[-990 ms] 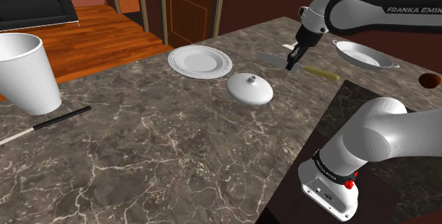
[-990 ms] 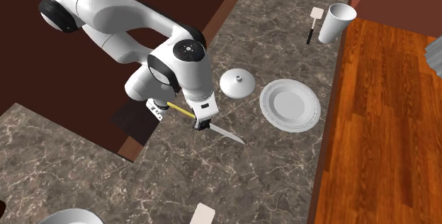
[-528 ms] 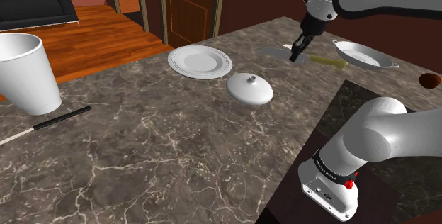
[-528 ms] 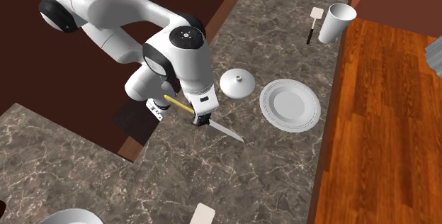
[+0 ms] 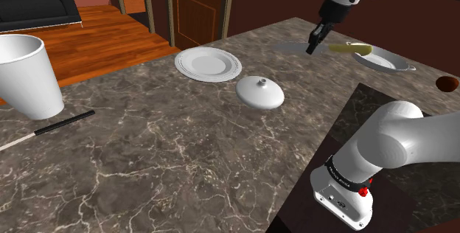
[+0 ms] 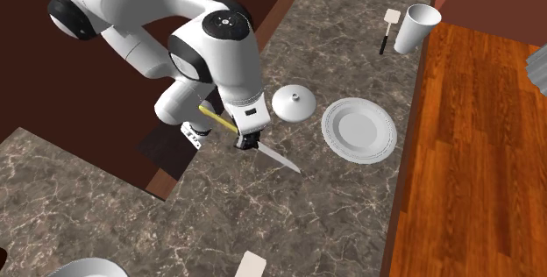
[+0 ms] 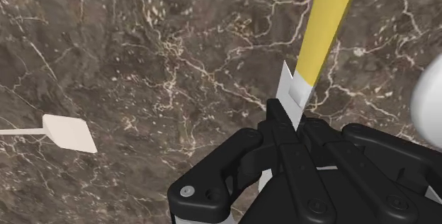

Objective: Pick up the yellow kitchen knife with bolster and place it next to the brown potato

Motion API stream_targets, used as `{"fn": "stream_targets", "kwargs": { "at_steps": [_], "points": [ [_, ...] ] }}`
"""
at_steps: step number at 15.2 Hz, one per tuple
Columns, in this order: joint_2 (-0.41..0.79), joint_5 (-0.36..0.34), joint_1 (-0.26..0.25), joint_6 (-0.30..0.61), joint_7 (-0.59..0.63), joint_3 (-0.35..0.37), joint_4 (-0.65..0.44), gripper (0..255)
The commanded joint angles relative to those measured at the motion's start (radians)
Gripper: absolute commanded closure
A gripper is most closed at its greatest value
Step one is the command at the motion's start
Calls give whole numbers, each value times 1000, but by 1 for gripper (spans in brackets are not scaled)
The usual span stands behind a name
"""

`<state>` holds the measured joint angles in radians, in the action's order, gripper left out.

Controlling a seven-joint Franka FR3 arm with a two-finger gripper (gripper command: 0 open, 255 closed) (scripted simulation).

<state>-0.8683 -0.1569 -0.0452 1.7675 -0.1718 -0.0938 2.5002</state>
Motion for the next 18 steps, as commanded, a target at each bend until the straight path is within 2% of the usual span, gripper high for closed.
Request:
{"fn": "stream_targets", "kwargs": {
  "at_steps": [1,5,11,18],
  "points": [
    [6,2,-1,-24,-3,1,-29,255],
    [19,6,-2,-70,-7,5,-89,255],
    [-119,-74,53,-137,-131,-103,-35,255],
    [-230,-189,123,-210,-291,-242,-27,255]
  ]
}}
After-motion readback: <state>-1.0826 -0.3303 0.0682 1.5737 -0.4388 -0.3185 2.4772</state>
